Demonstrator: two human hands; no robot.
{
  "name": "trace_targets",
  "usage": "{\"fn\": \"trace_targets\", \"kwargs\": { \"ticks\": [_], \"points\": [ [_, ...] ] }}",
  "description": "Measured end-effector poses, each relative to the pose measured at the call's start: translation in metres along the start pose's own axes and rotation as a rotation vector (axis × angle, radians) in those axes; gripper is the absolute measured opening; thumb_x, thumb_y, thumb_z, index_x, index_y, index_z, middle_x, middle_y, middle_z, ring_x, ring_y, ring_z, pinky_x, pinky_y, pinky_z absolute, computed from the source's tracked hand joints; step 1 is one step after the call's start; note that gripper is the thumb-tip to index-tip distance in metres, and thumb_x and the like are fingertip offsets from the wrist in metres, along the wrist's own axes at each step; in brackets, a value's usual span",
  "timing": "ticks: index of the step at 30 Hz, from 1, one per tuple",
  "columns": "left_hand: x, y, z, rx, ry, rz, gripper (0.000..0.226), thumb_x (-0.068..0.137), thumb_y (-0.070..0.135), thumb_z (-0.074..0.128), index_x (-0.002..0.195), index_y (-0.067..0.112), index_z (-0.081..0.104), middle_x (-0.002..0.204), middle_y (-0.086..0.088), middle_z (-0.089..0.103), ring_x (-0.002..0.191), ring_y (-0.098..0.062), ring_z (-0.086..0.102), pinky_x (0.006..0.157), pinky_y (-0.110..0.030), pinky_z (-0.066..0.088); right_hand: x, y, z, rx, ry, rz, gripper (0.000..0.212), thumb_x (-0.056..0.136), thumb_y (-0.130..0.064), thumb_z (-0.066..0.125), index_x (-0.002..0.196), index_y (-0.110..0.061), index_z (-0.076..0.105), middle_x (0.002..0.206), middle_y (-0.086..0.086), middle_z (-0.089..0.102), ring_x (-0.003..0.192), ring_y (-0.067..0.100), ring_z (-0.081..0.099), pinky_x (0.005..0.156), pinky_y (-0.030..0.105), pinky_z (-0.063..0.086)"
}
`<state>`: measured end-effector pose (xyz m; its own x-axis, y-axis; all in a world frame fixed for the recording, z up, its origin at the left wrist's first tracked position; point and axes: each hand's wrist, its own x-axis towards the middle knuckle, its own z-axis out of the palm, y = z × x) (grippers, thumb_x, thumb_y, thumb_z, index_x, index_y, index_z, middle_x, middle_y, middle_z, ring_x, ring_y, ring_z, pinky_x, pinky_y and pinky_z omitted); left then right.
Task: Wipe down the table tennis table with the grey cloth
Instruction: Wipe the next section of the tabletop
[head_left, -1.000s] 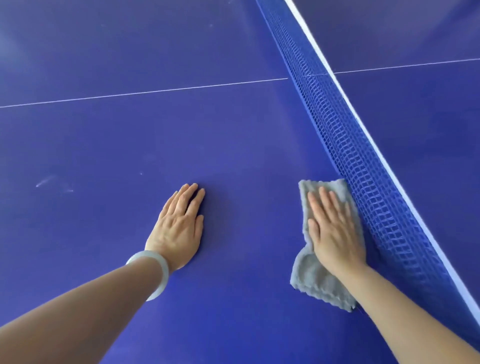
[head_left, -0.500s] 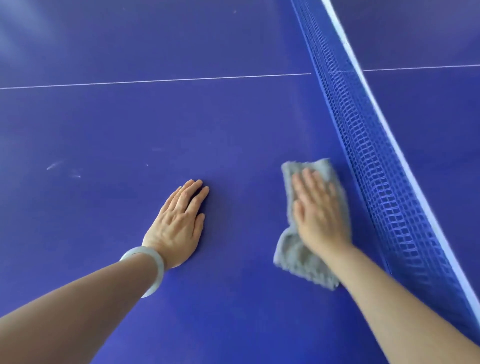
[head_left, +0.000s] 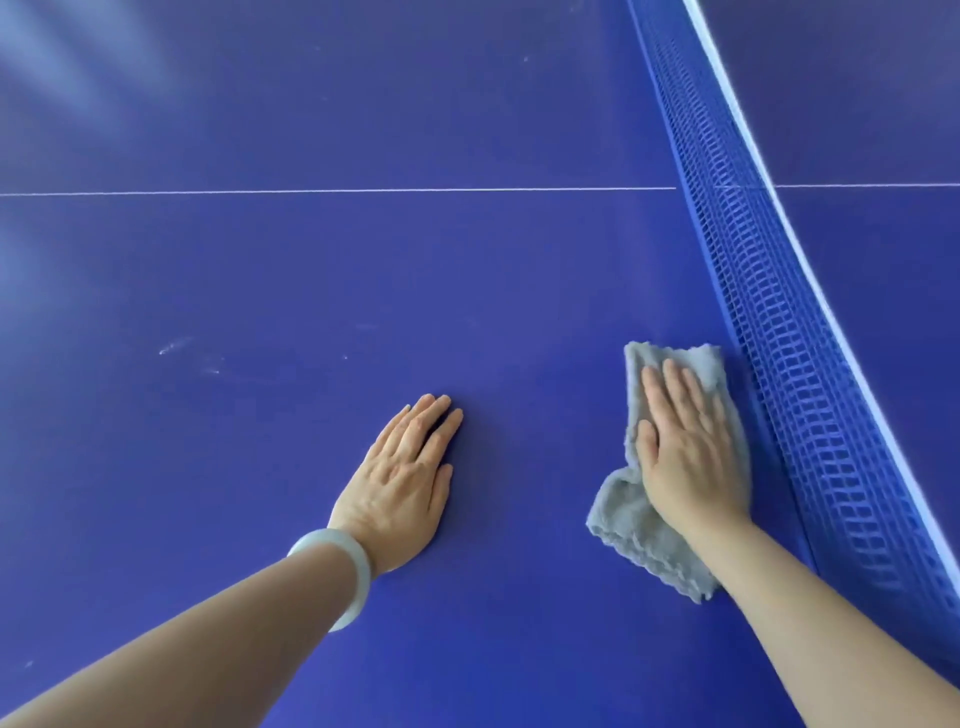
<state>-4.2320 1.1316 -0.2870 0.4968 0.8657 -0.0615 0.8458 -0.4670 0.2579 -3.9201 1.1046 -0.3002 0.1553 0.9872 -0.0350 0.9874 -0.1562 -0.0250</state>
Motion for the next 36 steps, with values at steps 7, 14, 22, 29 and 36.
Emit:
{"fn": "trace_targets", "kwargs": {
  "ticks": [7, 14, 22, 29, 36],
  "points": [
    [0.037, -0.02, -0.02, 0.063, 0.067, 0.044, 0.049, 0.098, 0.029, 0.036, 0.136, 0.005, 0.057, 0.14, -0.011, 0.053, 0.128, -0.031, 0.053, 0.117, -0.034, 0.028, 0.078, 0.033, -0.004, -0.05, -0.038, 0.217, 0.062, 0.1, -0.038, 0.011, 0.16, -0.022, 0.002, 0.167, 0.001, 0.0, 0.154, 0.019, 0.006, 0.125, 0.044, 0.01],
    [0.069, -0.048, -0.012, 0.075, 0.057, -0.059, 0.065, 0.101, 0.041, 0.018, 0.155, 0.006, 0.026, 0.163, -0.006, 0.022, 0.152, -0.02, 0.014, 0.124, -0.033, 0.0, 0.13, 0.042, -0.007, -0.081, -0.047, 0.184, 0.062, 0.1, -0.036, 0.01, 0.159, -0.023, -0.003, 0.166, -0.001, -0.007, 0.154, 0.016, -0.001, 0.126, 0.042, 0.005],
    [0.07, -0.047, -0.015, 0.08, 0.055, -0.065, 0.062, 0.099, 0.038, 0.028, 0.149, 0.004, 0.04, 0.156, -0.009, 0.037, 0.147, -0.021, 0.024, 0.121, -0.032, 0.007, 0.116, -0.087, -0.007, 0.1, -0.006, -0.075, 0.061, 0.1, -0.032, 0.027, 0.159, -0.018, 0.019, 0.166, 0.002, 0.012, 0.154, 0.018, 0.005, 0.124, 0.044, 0.003],
    [0.071, -0.048, -0.014, 0.06, 0.059, -0.063, 0.063, 0.099, 0.04, 0.026, 0.152, 0.006, 0.035, 0.159, -0.007, 0.032, 0.149, -0.021, 0.024, 0.121, -0.033, 0.007, 0.14, -0.011, -0.009, -0.005, -0.007, -0.19, 0.061, 0.098, -0.04, 0.018, 0.156, -0.021, 0.026, 0.163, 0.001, 0.023, 0.152, 0.019, 0.02, 0.122, 0.045, 0.017],
    [0.07, -0.049, -0.012, 0.08, 0.065, -0.058, 0.061, 0.099, 0.038, 0.029, 0.15, 0.006, 0.039, 0.157, -0.007, 0.035, 0.148, -0.021, 0.027, 0.118, -0.036, 0.014, 0.269, -0.047, -0.023, 0.088, -0.057, 0.202, 0.061, 0.102, -0.033, 0.025, 0.16, -0.022, 0.007, 0.167, 0.0, 0.002, 0.154, 0.02, -0.001, 0.124, 0.049, 0.0]
  ]
}}
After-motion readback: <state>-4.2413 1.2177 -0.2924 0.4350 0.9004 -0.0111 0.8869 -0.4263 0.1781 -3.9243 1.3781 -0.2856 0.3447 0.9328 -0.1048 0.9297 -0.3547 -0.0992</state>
